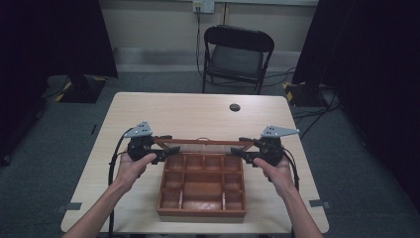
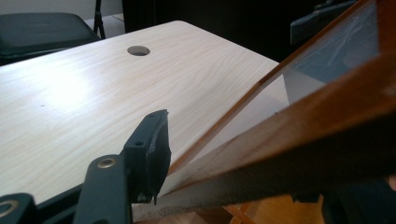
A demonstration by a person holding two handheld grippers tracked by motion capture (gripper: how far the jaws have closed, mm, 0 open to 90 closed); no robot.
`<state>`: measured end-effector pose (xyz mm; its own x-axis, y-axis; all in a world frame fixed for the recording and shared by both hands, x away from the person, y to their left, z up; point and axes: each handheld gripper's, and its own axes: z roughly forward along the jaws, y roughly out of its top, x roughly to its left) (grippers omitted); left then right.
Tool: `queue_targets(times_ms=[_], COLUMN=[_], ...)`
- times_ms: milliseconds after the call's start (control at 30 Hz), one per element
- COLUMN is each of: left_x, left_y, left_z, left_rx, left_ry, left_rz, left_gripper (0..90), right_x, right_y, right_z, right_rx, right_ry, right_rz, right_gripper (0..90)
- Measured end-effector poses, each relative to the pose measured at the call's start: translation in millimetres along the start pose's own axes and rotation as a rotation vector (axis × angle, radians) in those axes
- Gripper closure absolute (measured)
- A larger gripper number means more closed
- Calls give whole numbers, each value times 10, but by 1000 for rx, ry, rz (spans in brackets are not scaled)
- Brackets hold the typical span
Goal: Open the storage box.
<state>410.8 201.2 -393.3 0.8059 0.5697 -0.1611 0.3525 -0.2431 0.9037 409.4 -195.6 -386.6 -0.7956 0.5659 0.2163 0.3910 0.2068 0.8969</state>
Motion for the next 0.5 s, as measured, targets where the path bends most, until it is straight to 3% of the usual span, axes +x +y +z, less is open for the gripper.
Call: queue_targets(times_ms=[233,500], left_x=[44,60], left_y=[-7,-8], left_z=[49,71], left_rx=[-14,-18], left_ry=[15,35], left_rz=[-34,-33], left_gripper=[416,425], right_x=[-74,-86], right_y=[-2,29], right_z=[50,76], right_rx=[-15,-13], right_ry=[-1,-11], right_rz=[13,7], right_gripper=[462,470])
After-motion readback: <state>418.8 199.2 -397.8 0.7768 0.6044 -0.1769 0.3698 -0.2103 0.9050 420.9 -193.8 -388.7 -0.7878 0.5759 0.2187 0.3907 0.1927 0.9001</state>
